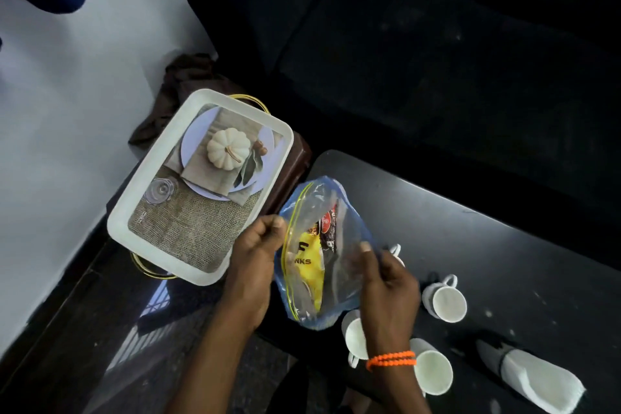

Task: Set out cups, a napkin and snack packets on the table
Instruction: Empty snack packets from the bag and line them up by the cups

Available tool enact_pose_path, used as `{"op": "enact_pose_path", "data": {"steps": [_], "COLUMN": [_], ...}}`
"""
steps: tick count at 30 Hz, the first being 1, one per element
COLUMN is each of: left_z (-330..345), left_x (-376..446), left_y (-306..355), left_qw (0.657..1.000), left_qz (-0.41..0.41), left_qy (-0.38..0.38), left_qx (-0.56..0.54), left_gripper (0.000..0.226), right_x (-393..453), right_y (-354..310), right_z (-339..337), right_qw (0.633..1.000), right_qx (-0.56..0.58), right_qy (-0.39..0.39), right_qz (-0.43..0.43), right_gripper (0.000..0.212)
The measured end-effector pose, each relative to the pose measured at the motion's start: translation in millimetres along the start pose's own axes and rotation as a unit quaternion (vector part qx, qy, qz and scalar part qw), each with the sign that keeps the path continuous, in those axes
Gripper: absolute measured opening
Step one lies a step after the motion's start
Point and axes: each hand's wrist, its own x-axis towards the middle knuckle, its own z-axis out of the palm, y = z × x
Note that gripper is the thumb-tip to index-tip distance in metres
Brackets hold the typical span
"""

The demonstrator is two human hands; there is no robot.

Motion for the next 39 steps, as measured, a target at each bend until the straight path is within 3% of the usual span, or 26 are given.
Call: {"op": "enact_pose_path", "data": {"steps": [2,4,6,8,10,11,13,15,17,21,25,28,33,36,39], "left_z": [-9.2,-12.5,-13.5,-12.2,-10.4,-9.8,-10.7,-13.2,-15.7,-18.6,-21.3,-20.6,-20.1,-24.5,-32.2], "left_x": [-4.7,-15.4,-27.1,-34.6,-37.0,-36.9,-35.7,-35.4,-33.7,-30.3,-25.6,-20.9,-11.3,-7.3,-4.0], "left_y": [4.4,5.9,5.2,2.0,-0.8,-1.7,-2.2,-1.5,-1.2,-5.9,-4.4,-3.7,-3.1,2.7,11.8], "left_qw": [0.977,0.928,0.895,0.882,0.888,0.891,0.891,0.887,0.886,0.878,0.875,0.873,0.864,0.867,0.874], "left_qz": [0.112,0.207,0.267,0.292,0.289,0.283,0.279,0.286,0.288,0.282,0.285,0.269,0.232,0.235,0.238], "left_qy": [0.089,0.14,0.143,0.133,0.136,0.142,0.153,0.151,0.141,0.148,0.186,0.212,0.249,0.263,0.268], "left_qx": [0.155,0.275,0.328,0.344,0.331,0.325,0.323,0.33,0.336,0.357,0.344,0.347,0.371,0.352,0.329], "left_gripper": [0.024,0.022,0.02,0.016,0.014,0.013,0.015,0.014,0.011,0.01,0.016,0.017,0.018,0.019,0.017], "right_x": [1.2,-2.4,-12.3,-25.8,-32.1,-30.6,-21.0,-10.8,-5.4,-7.4,-9.3,-21.2,-39.3,-47.7,-26.3], "right_y": [-10.0,-22.8,-36.1,-47.5,-52.6,-53.2,-45.2,-29.9,-15.7,2.4,13.5,4.7,-34.6,-67.8,-88.3], "right_z": [-10.1,-14.2,-11.8,-4.2,8.7,18.0,41.2,64.1,82.4,103.8,104.7,92.2,43.0,10.1,-21.1], "right_qw": [0.997,0.991,0.974,0.944,0.932,0.938,0.937,0.895,0.878,0.883,0.9,0.936,0.917,0.934,0.954], "right_qx": [-0.041,-0.079,-0.127,-0.141,-0.113,-0.124,-0.249,-0.38,-0.416,-0.429,-0.393,-0.315,-0.308,-0.183,-0.023], "right_qy": [0.056,0.091,0.115,0.123,0.052,-0.008,-0.138,-0.222,-0.237,-0.191,-0.173,-0.153,-0.13,-0.134,-0.081], "right_qz": [-0.016,-0.054,-0.15,-0.272,-0.34,-0.325,-0.203,-0.069,-0.004,-0.027,-0.067,-0.032,-0.219,-0.275,-0.289], "right_gripper": [0.018,0.017,0.016,0.012,0.009,0.009,0.018,0.044,0.061,0.05,0.036,0.03,0.032,0.031,0.029]}}
